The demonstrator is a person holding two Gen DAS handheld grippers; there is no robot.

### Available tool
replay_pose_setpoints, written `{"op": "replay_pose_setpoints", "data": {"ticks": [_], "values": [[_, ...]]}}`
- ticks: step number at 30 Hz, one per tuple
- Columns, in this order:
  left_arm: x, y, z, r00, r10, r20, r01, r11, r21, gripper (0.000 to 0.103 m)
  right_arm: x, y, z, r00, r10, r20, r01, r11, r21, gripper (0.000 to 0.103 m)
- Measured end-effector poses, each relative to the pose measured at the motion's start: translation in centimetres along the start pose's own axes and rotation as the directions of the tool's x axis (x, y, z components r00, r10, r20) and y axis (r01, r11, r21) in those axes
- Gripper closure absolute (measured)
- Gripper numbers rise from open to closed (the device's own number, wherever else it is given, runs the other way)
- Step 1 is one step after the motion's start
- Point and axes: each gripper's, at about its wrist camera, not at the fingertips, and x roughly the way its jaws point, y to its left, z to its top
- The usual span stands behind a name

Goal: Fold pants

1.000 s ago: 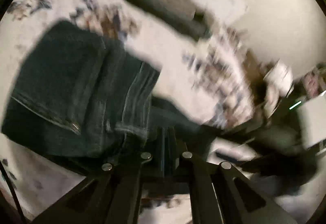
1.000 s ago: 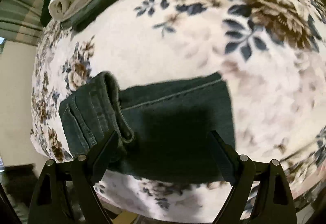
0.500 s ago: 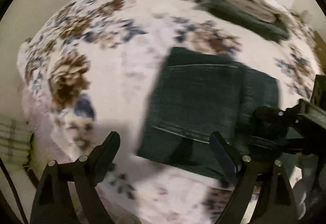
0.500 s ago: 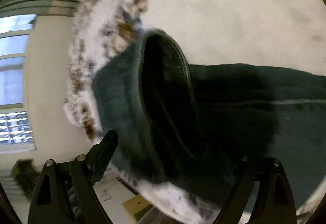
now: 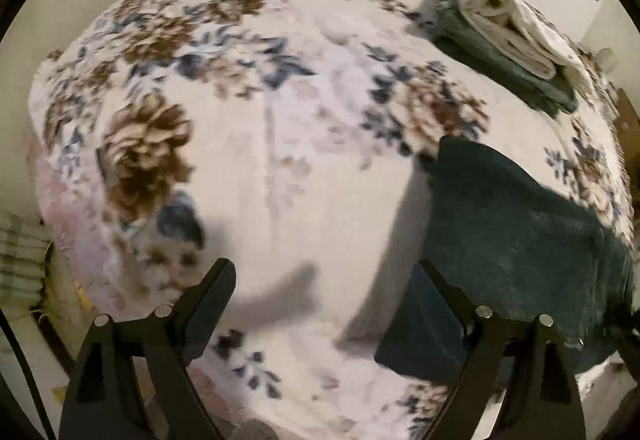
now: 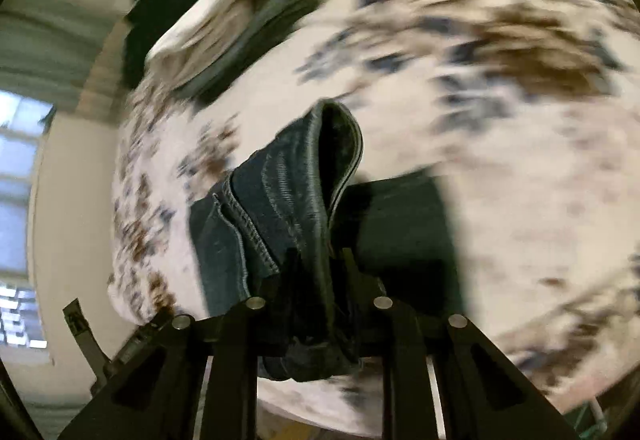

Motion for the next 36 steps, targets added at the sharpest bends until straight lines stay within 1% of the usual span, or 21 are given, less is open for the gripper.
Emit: {"op": "replay_pose_setpoints", "data": {"ticks": [3,5,8,10,11,12,15,17,19,20,22,23,25,26,27,29,30,31,33,34,36], "values": [[1.0,-1.8,0.8,0.997,-0.081,-0.018,0.081,0.997,-0.002,0.013,-1.1,-4.8,0.5,0.994,-0.112,-0.012,0.113,0.993,0.035,0.087],[2.6,-3.8,1.5,0.991,-0.126,-0.050,0.127,0.992,0.024,0.013,0.0,-7.3,0.6,0.982,-0.170,-0.076,0.175,0.982,0.066,0.087],[4.7,-6.4,2.8,0.977,-0.189,-0.097,0.195,0.980,0.050,0.013,1.6,-9.9,0.7,0.976,-0.114,-0.184,0.140,0.981,0.133,0.086],[6.5,-7.9,4.3,0.960,-0.245,-0.138,0.254,0.966,0.047,0.013,1.0,-10.1,0.9,0.986,-0.065,-0.156,0.091,0.981,0.169,0.072],[7.2,-8.5,4.9,0.957,-0.248,-0.148,0.258,0.965,0.049,0.013,0.8,-9.8,1.2,0.989,-0.059,-0.133,0.080,0.983,0.165,0.043],[8.2,-9.4,5.9,0.950,-0.263,-0.167,0.275,0.960,0.050,0.013,0.5,-9.6,1.6,0.993,-0.049,-0.107,0.065,0.986,0.155,0.020],[11.1,-10.7,7.6,0.927,-0.278,-0.251,0.290,0.957,0.011,0.013,1.6,-8.5,3.7,0.995,-0.001,-0.096,0.013,0.992,0.123,0.018],[13.6,-11.5,8.3,0.895,-0.303,-0.329,0.314,0.949,-0.020,0.013,4.0,-7.9,4.5,0.988,-0.019,-0.151,0.036,0.994,0.107,0.018],[14.8,-11.9,8.8,0.882,-0.319,-0.347,0.327,0.944,-0.038,0.017,6.6,-8.9,4.8,0.975,-0.012,-0.222,0.044,0.989,0.139,0.019],[14.8,-12.1,9.0,0.883,-0.333,-0.331,0.342,0.939,-0.033,0.039,7.7,-9.4,4.7,0.967,0.028,-0.252,0.015,0.985,0.170,0.023],[14.4,-12.6,9.3,0.872,-0.373,-0.318,0.391,0.921,-0.008,0.072,8.1,-9.9,4.1,0.969,0.039,-0.244,0.006,0.984,0.180,0.056],[13.7,-12.8,9.4,0.875,-0.383,-0.296,0.405,0.914,0.014,0.085,7.8,-9.9,3.7,0.967,0.026,-0.252,0.017,0.986,0.166,0.075],[13.0,-12.7,9.8,0.877,-0.402,-0.265,0.425,0.905,0.033,0.096,6.6,-10.0,3.0,0.969,-0.023,-0.244,0.061,0.987,0.149,0.084],[13.0,-12.1,10.1,0.869,-0.419,-0.262,0.435,0.900,0.002,0.097,5.7,-10.2,2.5,0.972,-0.025,-0.234,0.063,0.986,0.157,0.085],[13.3,-11.6,10.5,0.867,-0.426,-0.260,0.433,0.901,-0.033,0.098,4.9,-10.5,2.1,0.973,-0.036,-0.227,0.074,0.984,0.164,0.094],[13.7,-9.7,11.5,0.876,-0.431,-0.215,0.414,0.902,-0.120,0.101,3.7,-10.5,1.6,0.973,-0.105,-0.204,0.135,0.981,0.138,0.094],[13.8,-8.4,12.1,0.876,-0.446,-0.183,0.416,0.891,-0.183,0.101,3.5,-10.6,1.4,0.975,-0.092,-0.203,0.124,0.981,0.147,0.094],[14.1,-6.8,12.5,0.858,-0.490,-0.153,0.438,0.854,-0.279,0.101,3.4,-11.1,1.3,0.976,-0.057,-0.211,0.092,0.983,0.159,0.094],[14.3,-5.0,12.7,0.818,-0.558,-0.136,0.473,0.789,-0.392,0.098,2.9,-11.2,1.5,0.976,-0.002,-0.216,0.038,0.986,0.165,0.086],[14.0,-4.9,12.7,0.813,-0.567,-0.137,0.481,0.785,-0.390,0.095,2.9,-11.0,1.6,0.974,0.004,-0.226,0.032,0.987,0.158,0.077],[13.2,-5.6,12.4,0.811,-0.562,-0.162,0.492,0.805,-0.332,0.076,3.2,-10.8,1.7,0.970,0.048,-0.237,-0.007,0.985,0.170,0.027]]}}
